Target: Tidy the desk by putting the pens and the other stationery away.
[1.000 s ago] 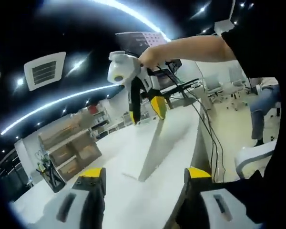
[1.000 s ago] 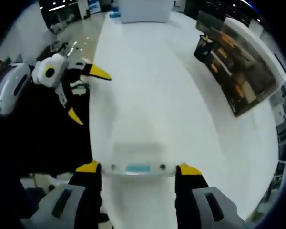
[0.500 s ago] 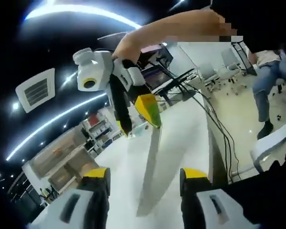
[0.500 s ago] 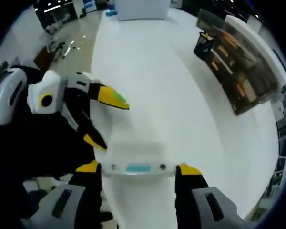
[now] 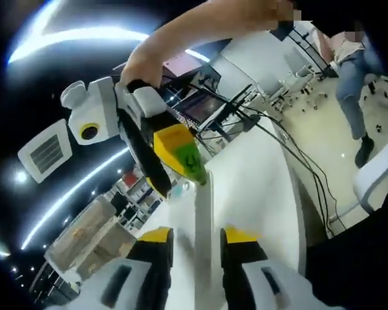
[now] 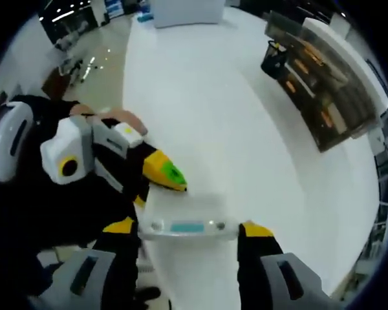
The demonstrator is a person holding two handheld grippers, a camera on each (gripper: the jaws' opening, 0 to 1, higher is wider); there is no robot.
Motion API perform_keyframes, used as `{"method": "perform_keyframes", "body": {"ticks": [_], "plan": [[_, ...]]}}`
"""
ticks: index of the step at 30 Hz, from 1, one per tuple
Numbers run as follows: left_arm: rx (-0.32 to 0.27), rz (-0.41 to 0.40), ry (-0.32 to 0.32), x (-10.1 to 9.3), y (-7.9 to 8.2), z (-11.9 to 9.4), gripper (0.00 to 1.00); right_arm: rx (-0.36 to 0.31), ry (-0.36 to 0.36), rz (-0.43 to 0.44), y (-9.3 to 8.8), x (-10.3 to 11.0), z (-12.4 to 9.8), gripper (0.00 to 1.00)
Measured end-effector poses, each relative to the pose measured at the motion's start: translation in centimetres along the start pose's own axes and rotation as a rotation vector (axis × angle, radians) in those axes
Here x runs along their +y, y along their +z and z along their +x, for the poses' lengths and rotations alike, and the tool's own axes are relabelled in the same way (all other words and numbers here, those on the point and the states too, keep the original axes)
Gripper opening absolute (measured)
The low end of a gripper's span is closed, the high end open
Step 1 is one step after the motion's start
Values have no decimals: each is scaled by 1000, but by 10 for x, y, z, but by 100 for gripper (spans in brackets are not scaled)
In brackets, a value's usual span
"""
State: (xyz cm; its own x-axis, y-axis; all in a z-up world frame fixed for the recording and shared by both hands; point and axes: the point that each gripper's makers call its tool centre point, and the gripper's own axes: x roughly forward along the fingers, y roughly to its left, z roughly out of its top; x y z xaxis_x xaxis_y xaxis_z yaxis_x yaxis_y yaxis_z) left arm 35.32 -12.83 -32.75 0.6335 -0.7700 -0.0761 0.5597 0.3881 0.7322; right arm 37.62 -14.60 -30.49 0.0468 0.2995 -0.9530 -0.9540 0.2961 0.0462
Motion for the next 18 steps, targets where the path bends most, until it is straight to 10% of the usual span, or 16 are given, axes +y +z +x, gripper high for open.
{"method": "perform_keyframes", "body": {"ticks": [18], "plan": [[48, 235, 65, 2, -7, -3, 13, 9, 36, 145, -10, 13, 12, 57]]}}
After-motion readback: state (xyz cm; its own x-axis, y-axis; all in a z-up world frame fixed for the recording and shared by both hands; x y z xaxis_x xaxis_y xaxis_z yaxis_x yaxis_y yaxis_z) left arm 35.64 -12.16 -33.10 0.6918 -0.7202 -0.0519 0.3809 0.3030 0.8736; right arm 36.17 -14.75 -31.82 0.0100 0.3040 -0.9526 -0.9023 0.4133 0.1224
